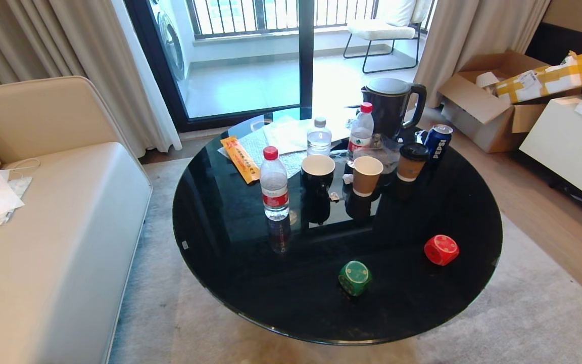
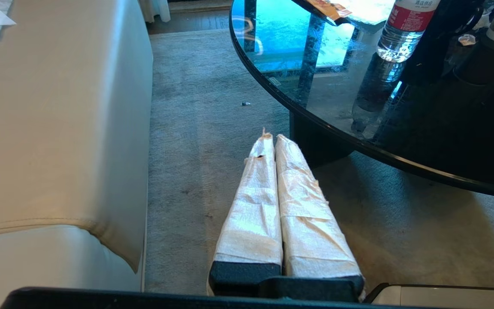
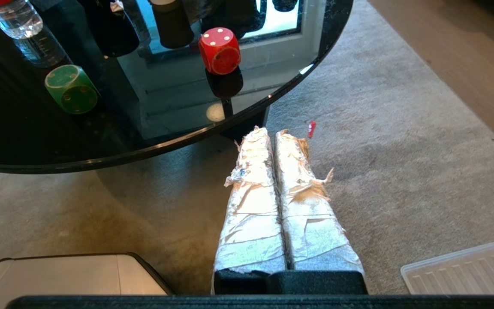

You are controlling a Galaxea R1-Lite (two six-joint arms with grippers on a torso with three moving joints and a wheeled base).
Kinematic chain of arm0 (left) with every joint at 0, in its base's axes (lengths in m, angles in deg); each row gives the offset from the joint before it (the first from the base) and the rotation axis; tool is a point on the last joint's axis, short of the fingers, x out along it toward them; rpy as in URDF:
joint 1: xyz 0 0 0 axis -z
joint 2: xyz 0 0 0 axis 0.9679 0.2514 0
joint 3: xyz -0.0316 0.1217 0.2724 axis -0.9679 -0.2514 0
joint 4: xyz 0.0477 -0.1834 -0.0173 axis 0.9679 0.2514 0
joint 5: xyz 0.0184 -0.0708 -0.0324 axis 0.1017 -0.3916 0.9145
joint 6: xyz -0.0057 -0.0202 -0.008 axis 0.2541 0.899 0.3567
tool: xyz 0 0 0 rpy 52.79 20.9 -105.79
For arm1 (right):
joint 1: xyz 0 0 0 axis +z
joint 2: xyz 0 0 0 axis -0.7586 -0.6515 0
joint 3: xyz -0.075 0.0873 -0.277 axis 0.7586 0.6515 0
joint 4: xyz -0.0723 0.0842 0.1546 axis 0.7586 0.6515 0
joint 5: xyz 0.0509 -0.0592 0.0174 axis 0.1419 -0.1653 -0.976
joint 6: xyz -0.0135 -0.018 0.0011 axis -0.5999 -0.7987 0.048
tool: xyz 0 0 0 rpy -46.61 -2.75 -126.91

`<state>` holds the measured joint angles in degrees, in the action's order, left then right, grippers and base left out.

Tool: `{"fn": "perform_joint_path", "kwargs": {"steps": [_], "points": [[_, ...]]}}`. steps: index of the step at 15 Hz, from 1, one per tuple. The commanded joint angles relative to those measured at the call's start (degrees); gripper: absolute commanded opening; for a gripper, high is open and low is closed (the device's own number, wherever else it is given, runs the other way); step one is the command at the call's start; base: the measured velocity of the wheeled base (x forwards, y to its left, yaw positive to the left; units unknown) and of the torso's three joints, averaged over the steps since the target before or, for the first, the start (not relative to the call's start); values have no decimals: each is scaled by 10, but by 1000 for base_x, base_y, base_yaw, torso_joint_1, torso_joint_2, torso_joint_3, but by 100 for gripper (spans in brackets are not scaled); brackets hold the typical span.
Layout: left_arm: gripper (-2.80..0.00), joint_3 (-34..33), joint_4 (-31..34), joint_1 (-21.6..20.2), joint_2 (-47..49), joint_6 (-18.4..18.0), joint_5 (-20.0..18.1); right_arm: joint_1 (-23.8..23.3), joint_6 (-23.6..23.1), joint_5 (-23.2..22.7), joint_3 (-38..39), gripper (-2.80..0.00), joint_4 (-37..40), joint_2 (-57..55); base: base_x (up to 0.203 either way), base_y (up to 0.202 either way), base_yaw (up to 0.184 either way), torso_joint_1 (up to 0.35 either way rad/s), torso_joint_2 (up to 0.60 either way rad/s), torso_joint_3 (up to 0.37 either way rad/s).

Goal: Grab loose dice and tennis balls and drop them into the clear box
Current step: Pick up toys out of the box

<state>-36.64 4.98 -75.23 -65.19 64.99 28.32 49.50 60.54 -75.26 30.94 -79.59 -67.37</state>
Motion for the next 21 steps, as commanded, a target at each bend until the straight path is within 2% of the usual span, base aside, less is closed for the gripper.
{"fn": "perform_joint_path", "kwargs": {"steps": [1,16,21], "points": [[-280,0,0,0,1,0,0,0,0,0,0,-280,1,-1,0,0,0,2,-7,-188],[-280,0,0,0,1,0,0,0,1,0,0,-280,1,-1,0,0,0,2,3,-192],[-280,0,0,0,1,0,0,-1,4,1,0,-280,1,-1,0,0,0,1,-1,-41]]}}
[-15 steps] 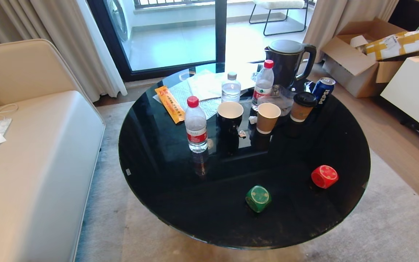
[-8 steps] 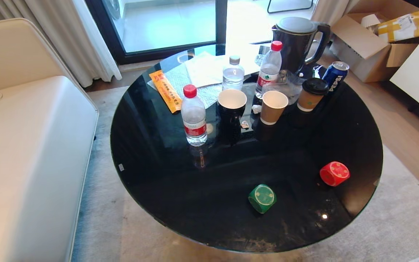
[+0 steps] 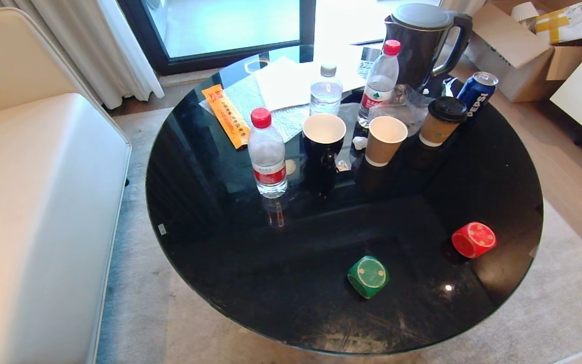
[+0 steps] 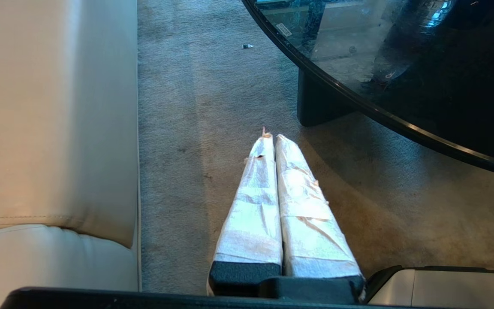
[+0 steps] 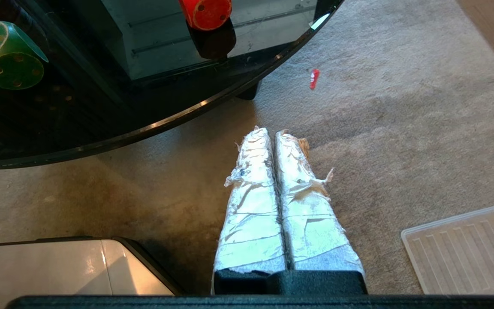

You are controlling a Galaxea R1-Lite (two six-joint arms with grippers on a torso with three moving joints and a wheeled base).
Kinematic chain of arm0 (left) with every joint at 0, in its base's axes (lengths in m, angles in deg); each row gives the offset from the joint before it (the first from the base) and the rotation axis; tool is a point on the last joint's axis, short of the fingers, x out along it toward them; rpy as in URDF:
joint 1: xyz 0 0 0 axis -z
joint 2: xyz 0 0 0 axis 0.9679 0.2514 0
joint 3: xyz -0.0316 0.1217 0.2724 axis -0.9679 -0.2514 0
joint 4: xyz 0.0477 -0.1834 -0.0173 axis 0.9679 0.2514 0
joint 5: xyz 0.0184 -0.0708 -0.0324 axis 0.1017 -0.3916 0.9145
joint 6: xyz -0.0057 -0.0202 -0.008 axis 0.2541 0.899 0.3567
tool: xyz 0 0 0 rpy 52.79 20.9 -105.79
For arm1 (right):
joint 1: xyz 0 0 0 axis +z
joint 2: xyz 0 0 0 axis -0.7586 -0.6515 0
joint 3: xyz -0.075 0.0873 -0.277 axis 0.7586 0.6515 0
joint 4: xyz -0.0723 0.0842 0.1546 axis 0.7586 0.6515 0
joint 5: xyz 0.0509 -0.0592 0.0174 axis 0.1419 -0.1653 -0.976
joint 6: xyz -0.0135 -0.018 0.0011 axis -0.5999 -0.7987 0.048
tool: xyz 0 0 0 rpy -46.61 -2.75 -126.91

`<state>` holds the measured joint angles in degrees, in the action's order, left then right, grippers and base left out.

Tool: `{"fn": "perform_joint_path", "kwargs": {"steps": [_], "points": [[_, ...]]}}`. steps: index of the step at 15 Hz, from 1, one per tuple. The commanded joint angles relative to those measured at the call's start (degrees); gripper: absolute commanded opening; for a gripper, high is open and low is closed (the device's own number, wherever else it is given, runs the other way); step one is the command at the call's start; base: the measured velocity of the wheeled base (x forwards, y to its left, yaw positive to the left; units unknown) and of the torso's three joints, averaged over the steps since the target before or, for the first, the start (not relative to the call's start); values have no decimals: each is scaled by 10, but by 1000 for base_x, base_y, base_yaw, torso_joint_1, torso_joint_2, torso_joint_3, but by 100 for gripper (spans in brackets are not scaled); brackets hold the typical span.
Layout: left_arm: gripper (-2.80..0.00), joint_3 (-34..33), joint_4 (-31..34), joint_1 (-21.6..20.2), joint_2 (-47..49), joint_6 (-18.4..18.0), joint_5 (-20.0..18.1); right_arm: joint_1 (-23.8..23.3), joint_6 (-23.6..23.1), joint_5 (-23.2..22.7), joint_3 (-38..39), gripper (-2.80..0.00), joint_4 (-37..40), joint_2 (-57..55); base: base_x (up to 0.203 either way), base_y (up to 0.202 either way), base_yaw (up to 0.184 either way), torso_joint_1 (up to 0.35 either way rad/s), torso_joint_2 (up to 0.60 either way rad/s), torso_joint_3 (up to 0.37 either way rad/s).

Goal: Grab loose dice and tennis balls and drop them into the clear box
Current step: Pick up toys out of the box

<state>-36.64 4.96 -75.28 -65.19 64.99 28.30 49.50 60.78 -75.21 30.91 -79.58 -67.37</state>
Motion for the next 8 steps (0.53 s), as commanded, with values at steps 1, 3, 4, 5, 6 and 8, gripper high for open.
{"fn": "perform_joint_path", "kwargs": {"steps": [1,3,4,5,6,8], "points": [[-280,0,0,0,1,0,0,-8,2,2,-2,-280,2,-3,0,0,0,0,0,0],[-280,0,0,0,1,0,0,-7,9,2,-49,-280,5,-44,0,0,0,0,0,0],[-280,0,0,0,1,0,0,-7,18,3,-83,-280,6,-92,0,0,0,0,0,0],[-280,0,0,0,1,0,0,-8,26,3,-118,-280,6,-157,0,0,0,0,0,0],[-280,0,0,0,1,0,0,-8,35,4,-157,-280,6,-233,0,0,0,0,0,0],[-280,0,0,0,1,0,0,-8,50,2,-224,-280,3,-366,0,0,0,0,0,0]]}}
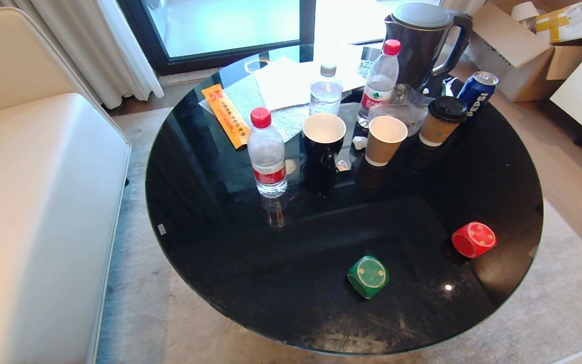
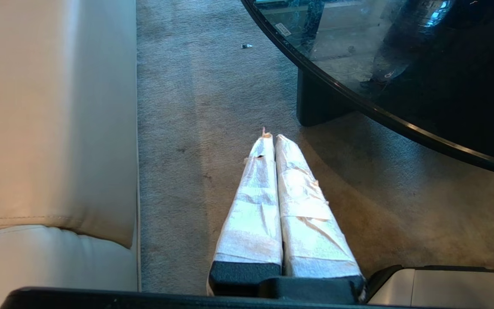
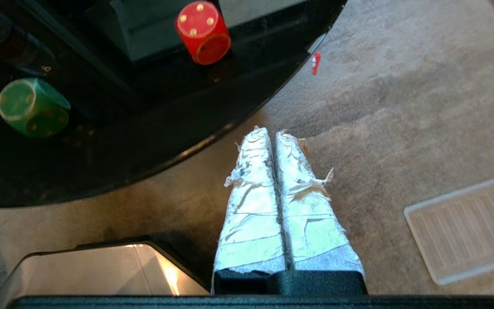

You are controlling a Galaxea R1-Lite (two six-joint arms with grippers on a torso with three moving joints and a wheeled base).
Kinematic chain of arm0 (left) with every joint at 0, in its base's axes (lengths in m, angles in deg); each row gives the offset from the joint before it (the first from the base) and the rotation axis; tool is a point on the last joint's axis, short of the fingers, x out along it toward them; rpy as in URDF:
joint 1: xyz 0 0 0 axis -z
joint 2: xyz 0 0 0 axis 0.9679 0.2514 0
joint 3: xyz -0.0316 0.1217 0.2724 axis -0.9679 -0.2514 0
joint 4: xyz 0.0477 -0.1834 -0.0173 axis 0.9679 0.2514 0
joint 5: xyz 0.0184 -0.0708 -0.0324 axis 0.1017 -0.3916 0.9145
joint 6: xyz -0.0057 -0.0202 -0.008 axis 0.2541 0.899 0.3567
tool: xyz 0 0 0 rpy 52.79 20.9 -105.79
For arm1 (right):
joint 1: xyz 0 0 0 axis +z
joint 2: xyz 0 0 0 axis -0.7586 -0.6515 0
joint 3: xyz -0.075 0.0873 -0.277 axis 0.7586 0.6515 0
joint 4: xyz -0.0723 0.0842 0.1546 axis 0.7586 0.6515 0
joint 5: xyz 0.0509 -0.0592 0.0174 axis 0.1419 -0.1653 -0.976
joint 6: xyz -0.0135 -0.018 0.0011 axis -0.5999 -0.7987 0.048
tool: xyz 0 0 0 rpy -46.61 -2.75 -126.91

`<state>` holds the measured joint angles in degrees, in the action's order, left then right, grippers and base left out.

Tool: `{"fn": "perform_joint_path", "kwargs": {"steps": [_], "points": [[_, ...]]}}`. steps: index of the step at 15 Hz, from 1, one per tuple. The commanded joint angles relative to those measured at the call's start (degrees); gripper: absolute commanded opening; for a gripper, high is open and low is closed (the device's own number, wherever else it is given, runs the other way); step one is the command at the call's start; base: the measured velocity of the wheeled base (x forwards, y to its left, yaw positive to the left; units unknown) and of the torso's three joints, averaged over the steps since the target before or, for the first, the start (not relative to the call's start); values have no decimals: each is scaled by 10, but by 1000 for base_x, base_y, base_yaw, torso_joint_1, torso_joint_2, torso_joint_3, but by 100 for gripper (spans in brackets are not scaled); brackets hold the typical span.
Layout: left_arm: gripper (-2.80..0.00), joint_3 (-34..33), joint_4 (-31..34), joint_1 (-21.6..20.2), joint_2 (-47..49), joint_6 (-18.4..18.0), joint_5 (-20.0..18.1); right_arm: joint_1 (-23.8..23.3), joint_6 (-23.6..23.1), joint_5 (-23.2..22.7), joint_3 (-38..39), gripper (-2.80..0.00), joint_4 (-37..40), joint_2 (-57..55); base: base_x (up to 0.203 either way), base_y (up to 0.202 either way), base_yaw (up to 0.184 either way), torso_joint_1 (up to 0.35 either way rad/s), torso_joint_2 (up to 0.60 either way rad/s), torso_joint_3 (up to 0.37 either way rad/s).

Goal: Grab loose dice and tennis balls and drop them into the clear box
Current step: Pick up toys out of the box

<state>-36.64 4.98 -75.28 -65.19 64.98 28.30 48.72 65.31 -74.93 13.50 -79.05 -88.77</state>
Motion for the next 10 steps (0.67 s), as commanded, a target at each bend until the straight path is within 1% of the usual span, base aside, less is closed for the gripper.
{"fn": "perform_joint_path", "kwargs": {"steps": [1,3,5,6,7,10], "points": [[-280,0,0,0,1,0,0,0,13,-1,-84,-280,-3,-216,0,0,0,0,0,0],[-280,0,0,0,1,0,0,7,27,-11,-140,-280,-5,-316,0,0,0,0,0,0],[-280,0,0,0,1,0,0,22,38,-26,-169,-280,-7,-390,0,0,0,0,0,0],[-280,0,0,0,1,0,0,36,48,-30,-174,-136,-18,-419,0,0,0,0,0,0],[-280,0,0,0,1,0,0,58,59,-33,-175,0,-45,-442,0,0,0,0,0,0],[-280,0,0,0,1,0,0,73,62,-33,-176,0,-84,-500,0,0,0,0,0,0]]}}
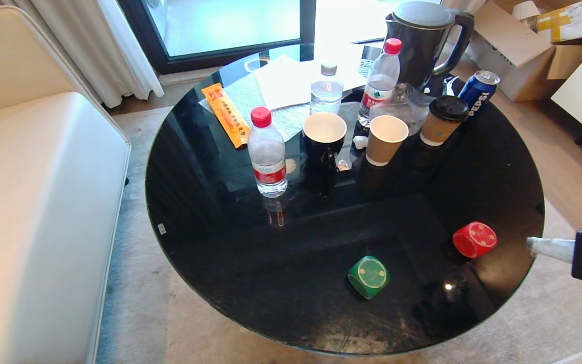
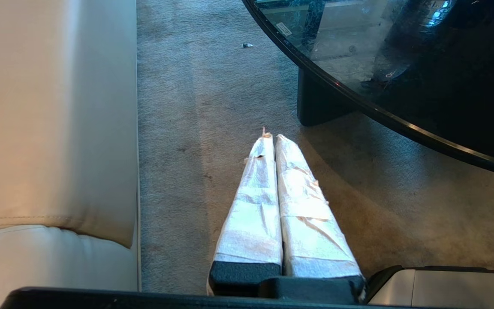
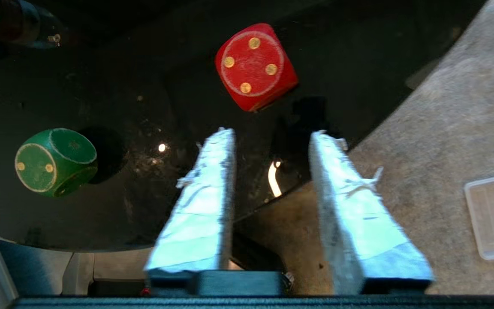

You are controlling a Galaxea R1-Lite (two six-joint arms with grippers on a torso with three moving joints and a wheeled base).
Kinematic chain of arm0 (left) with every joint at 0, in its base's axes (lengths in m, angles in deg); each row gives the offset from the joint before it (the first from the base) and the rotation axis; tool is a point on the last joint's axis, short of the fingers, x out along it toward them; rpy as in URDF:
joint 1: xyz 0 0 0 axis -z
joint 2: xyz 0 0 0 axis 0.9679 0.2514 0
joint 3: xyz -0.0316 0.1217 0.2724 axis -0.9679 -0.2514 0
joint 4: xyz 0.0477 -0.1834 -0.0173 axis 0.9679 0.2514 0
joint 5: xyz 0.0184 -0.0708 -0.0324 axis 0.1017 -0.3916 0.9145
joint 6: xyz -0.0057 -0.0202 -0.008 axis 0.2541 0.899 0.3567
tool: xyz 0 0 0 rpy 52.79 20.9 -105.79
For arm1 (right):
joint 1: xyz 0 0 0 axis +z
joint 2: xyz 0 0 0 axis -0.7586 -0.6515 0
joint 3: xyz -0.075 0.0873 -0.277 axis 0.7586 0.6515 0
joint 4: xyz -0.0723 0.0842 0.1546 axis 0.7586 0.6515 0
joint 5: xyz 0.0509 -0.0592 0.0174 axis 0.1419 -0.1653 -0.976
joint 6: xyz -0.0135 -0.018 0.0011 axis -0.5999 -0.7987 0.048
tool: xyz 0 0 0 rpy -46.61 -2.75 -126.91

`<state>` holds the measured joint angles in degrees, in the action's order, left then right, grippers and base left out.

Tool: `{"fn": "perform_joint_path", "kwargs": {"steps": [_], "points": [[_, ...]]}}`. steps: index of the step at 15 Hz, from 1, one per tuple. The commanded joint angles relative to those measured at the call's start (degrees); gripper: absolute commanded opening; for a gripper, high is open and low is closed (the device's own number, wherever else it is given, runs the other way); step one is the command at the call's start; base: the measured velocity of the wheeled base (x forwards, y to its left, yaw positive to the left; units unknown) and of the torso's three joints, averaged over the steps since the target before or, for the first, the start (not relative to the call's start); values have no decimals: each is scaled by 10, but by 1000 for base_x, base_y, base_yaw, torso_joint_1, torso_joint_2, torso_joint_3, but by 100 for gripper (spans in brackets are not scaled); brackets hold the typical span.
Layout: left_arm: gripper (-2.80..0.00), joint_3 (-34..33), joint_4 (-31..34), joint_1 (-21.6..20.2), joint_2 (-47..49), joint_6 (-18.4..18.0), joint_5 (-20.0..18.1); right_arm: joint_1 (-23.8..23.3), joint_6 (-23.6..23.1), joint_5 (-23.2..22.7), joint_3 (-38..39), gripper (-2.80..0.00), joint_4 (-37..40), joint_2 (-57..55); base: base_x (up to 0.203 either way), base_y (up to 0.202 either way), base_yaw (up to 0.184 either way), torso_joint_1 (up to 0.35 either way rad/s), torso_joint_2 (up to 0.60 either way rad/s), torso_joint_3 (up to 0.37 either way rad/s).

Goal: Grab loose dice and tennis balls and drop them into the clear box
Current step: Pick up toys out of the box

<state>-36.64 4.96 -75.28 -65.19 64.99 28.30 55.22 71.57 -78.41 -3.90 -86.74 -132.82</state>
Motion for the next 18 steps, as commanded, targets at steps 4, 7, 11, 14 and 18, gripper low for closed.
{"fn": "perform_joint_path", "kwargs": {"steps": [4,7,11,14,18], "points": [[-280,0,0,0,1,0,0,19,-28,2,7,0,-49,-99,0,0,0,0,0,0],[-280,0,0,0,1,0,0,19,-34,-3,7,0,-104,-130,0,0,0,0,0,0],[-280,0,0,0,1,0,-1,19,-49,-11,6,0,-129,-163,0,0,0,0,0,0],[-280,0,0,0,1,0,0,19,-50,-21,5,0,-163,-188,0,0,0,0,0,0],[-280,0,0,0,1,0,0,21,-58,-22,6,0,-188,-222,0,0,0,0,0,0]]}}
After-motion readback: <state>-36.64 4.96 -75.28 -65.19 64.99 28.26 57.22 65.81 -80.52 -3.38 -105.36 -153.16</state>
